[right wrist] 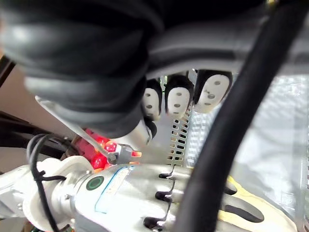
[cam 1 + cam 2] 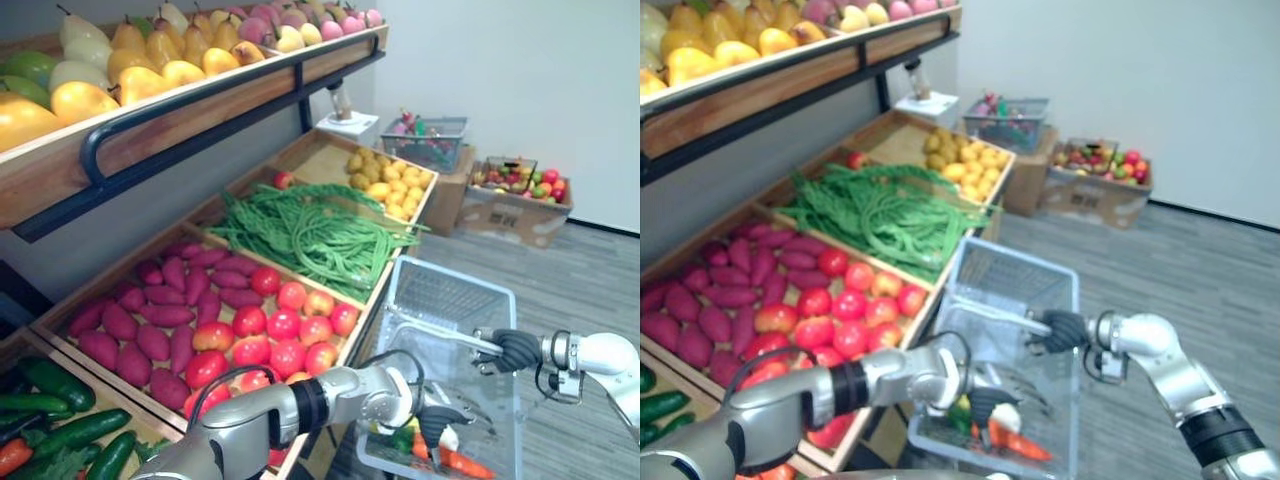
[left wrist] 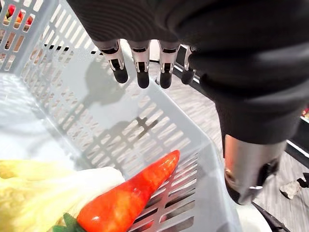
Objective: Pick vegetable in the basket
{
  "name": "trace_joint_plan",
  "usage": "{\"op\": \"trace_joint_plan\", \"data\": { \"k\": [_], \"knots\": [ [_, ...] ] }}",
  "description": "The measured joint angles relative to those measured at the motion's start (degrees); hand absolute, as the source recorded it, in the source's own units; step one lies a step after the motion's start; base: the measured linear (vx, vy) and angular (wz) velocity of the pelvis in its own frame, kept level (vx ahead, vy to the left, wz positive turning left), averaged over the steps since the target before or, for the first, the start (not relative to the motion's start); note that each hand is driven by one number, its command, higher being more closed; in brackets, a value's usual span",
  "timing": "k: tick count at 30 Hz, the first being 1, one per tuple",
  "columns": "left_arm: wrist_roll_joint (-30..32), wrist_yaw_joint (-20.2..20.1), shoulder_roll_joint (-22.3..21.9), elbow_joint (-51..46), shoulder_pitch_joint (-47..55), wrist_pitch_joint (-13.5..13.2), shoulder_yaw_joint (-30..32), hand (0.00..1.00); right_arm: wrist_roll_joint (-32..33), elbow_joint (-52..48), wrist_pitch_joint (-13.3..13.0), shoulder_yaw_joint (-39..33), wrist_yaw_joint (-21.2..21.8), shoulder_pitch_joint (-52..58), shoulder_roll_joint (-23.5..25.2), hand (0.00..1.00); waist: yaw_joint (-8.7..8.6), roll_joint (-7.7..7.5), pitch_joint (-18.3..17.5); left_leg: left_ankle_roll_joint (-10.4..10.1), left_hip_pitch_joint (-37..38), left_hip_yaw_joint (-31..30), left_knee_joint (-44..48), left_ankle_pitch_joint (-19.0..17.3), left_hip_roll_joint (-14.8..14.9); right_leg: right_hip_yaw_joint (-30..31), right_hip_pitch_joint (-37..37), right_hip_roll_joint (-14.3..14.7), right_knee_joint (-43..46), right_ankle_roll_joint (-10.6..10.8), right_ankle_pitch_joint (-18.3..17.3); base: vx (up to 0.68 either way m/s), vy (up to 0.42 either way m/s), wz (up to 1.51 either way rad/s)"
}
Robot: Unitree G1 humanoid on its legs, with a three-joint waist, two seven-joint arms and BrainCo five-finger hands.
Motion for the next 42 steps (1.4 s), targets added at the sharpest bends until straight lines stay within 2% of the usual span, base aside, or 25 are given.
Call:
{"op": "trace_joint_plan", "data": {
  "k": [6,7,10,12,14,16,17,18,21,24,26,30,34,37,42],
  "knots": [
    [-2.4,0.9,3.3,-6.2,0.0,0.1,0.0,0.00,-0.3,0.0,1.3,-1.6,-2.4,2.3,0.7,1.00,0.30,-0.04,0.0,0.7,-1.2,-2.7,-0.5,0.4,-0.1,-2.2,0.6,-1.2,-0.7,0.0,0.1,-0.03,-0.020,0.30],
    [-6.5,2.4,9.6,-18.3,0.5,0.0,0.2,0.00,-1.8,1.9,3.8,-5.1,-6.7,5.7,3.0,1.00,2.26,-0.11,0.1,1.5,-2.9,-6.6,-0.9,1.0,-0.1,-5.6,1.7,-2.8,-1.6,0.0,0.1,-0.05,-0.004,0.88],
    [-8.2,3.3,10.8,-21.7,1.5,-0.2,1.4,0.00,-3.4,4.4,4.2,-5.4,-9.6,6.7,4.0,1.00,4.11,0.08,0.0,1.6,-3.2,-7.9,-1.0,1.1,-0.1,-6.7,2.3,-3.4,-2.0,0.0,0.1,-0.03,0.021,0.44],
    [-8.7,3.3,12.2,-25.5,4.6,-0.2,4.9,0.00,-3.5,5.9,4.2,-7.4,-10.0,7.9,5.6,1.00,4.83,0.17,-0.1,2.1,-4.2,-9.9,-1.4,1.5,-0.3,-8.3,2.5,-4.2,-2.3,0.0,0.1,-0.02,0.019,0.44],
    [-11.0,3.7,14.9,-33.1,10.4,-1.0,10.6,0.00,-4.7,9.9,4.2,-10.2,-13.5,9.9,8.0,1.00,5.31,0.17,-0.1,2.6,-5.0,-13.3,-2.8,2.7,-0.6,-11.4,3.6,-5.2,-3.0,0.0,0.1,0.00,0.006,0.77],
    [-11.7,4.5,17.0,-38.2,13.4,-2.8,14.6,0.00,-5.8,14.0,4.5,-12.3,-16.1,11.6,9.8,1.00,7.10,-0.25,0.1,2.9,-5.7,-15.7,-3.3,3.3,-0.7,-13.2,4.6,-5.7,-3.7,0.0,0.1,-0.02,0.005,0.68],
    [-12.8,5.3,18.4,-40.4,14.7,-3.7,16.6,0.00,-6.9,16.9,4.5,-12.8,-17.4,12.3,10.8,1.00,8.29,0.17,-0.2,3.1,-6.2,-17.6,-4.0,3.9,-0.9,-14.6,5.2,-6.2,-4.2,0.0,0.1,-0.04,0.013,0.70],
    [-13.3,5.8,19.6,-42.1,16.6,-4.4,19.2,0.00,-8.0,20.0,4.5,-13.4,-18.6,12.3,11.9,1.00,9.14,-0.27,0.0,3.5,-6.8,-19.4,-5.1,4.7,-1.4,-15.8,5.5,-6.6,-4.7,0.0,0.1,-0.03,0.012,0.75],
    [-13.5,6.4,21.1,-44.9,21.1,-4.9,25.2,0.00,-9.6,27.3,5.1,-15.8,-21.1,12.3,14.3,1.00,10.02,0.40,-0.1,4.2,-8.0,-23.7,-7.7,6.7,-2.3,-18.4,6.4,-7.4,-5.4,0.0,0.1,-0.01,0.001,0.76],
    [-13.5,7.8,21.4,-47.1,24.6,-5.2,31.6,0.00,-10.0,34.9,5.6,-19.0,-23.6,12.2,16.1,1.00,11.37,0.53,0.0,4.6,-8.5,-27.1,-9.3,8.2,-2.8,-20.2,7.6,-7.9,-6.2,0.0,0.1,-0.02,-0.008,0.60],
    [-13.6,9.3,21.4,-49.6,28.1,-5.2,38.7,0.00,-10.0,40.9,5.8,-22.4,-25.8,12.1,17.4,1.00,12.05,0.59,0.0,5.1,-10.0,-30.6,-10.0,9.1,-3.3,-20.9,8.1,-8.4,-6.8,-0.1,0.0,-0.04,-0.005,0.69],
    [-13.6,12.7,21.3,-50.6,33.1,-4.6,49.2,0.00,-10.0,47.4,6.5,-25.8,-29.3,11.8,18.7,1.00,13.41,0.55,0.0,5.6,-12.1,-34.8,-10.6,10.7,-3.8,-21.8,8.3,-9.0,-7.0,-0.2,-0.4,-0.04,-0.006,0.51],
    [-13.5,14.5,20.8,-50.7,36.6,-3.6,55.7,0.00,-10.0,50.4,6.6,-28.6,-32.5,11.7,20.5,1.00,14.96,0.45,0.1,5.7,-13.0,-37.1,-10.7,11.5,-3.9,-22.1,8.7,-9.2,-7.0,0.0,-1.3,-0.03,-0.024,0.34],
    [-13.6,18.2,19.1,-49.5,39.5,-1.9,63.1,0.00,-10.0,53.2,6.7,-31.2,-35.5,11.8,21.8,1.00,15.83,0.54,0.0,5.7,-13.2,-39.8,-10.6,12.2,-3.9,-23.9,9.2,-9.1,-6.6,-0.5,-2.0,-0.01,-0.039,0.35],
    [-13.7,25.8,14.8,-43.0,43.1,2.4,79.0,0.00,-10.0,55.0,9.1,-35.7,-39.5,12.3,25.9,1.00,16.59,0.25,0.1,5.9,-15.2,-44.7,-10.5,13.4,-3.8,-28.2,10.1,-9.3,-6.8,-1.3,-2.5,-0.02,-0.024,0.40]
  ]
}}
